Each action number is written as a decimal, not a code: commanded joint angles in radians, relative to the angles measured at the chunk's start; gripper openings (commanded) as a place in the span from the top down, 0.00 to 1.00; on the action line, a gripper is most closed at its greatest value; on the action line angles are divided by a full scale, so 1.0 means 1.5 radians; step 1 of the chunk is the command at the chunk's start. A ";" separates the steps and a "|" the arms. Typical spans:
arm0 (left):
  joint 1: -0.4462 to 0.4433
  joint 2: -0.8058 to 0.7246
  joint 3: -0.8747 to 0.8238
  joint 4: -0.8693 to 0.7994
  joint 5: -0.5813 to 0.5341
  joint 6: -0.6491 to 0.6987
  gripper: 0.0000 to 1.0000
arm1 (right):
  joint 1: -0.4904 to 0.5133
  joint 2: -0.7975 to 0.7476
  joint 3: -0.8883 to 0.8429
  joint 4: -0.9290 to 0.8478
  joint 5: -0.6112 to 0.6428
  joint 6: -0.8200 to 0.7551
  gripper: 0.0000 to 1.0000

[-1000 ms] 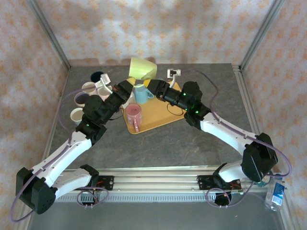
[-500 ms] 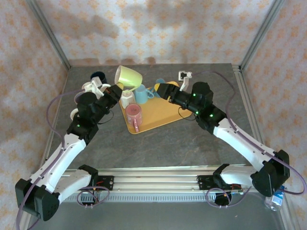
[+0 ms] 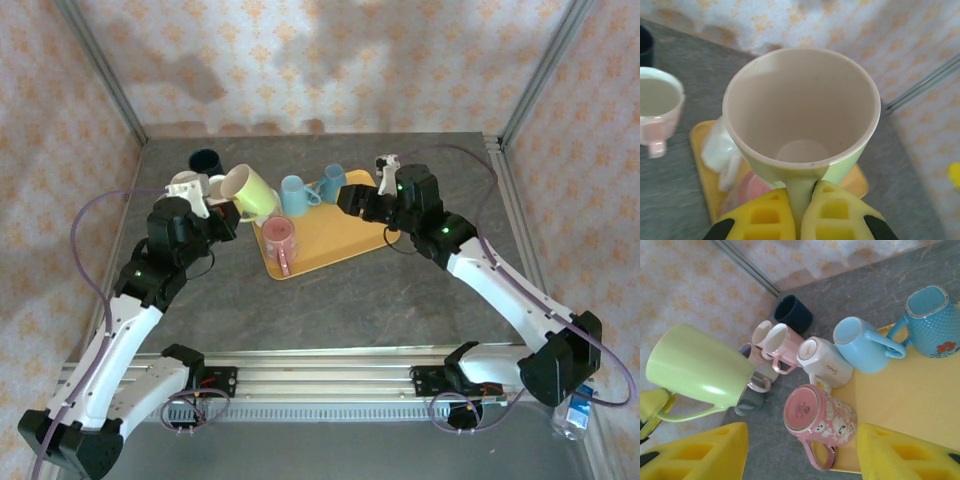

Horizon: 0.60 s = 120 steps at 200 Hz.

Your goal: Turn the mug right side up

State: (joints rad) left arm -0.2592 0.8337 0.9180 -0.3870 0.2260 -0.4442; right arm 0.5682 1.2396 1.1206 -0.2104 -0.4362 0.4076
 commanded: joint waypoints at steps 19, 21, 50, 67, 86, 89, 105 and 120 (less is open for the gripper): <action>0.006 -0.041 0.013 -0.032 -0.117 0.165 1.00 | -0.006 0.000 0.018 -0.055 0.008 -0.043 0.41; 0.006 -0.042 0.011 -0.031 -0.121 0.168 1.00 | -0.005 0.000 0.018 -0.056 0.008 -0.043 0.41; 0.007 -0.044 -0.026 -0.013 -0.178 0.194 1.00 | -0.005 0.003 0.018 -0.061 0.007 -0.044 0.41; 0.007 -0.045 -0.043 -0.004 -0.209 0.199 1.00 | -0.005 0.004 0.019 -0.065 0.007 -0.045 0.41; 0.007 -0.046 -0.065 0.012 -0.243 0.206 1.00 | -0.005 0.008 0.018 -0.068 0.007 -0.049 0.41; 0.006 -0.045 -0.068 0.014 -0.248 0.206 1.00 | -0.005 0.008 0.018 -0.068 0.008 -0.049 0.41; 0.008 -0.043 -0.089 0.028 -0.275 0.208 1.00 | -0.006 0.017 0.018 -0.072 0.010 -0.052 0.41; 0.010 -0.035 -0.111 0.041 -0.315 0.191 1.00 | -0.005 0.033 0.027 -0.086 -0.003 -0.063 0.41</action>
State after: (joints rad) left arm -0.2588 0.7879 0.7776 -0.4740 -0.1013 -0.1616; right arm 0.5655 1.2560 1.1221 -0.3012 -0.4366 0.3492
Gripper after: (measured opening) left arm 0.060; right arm 0.588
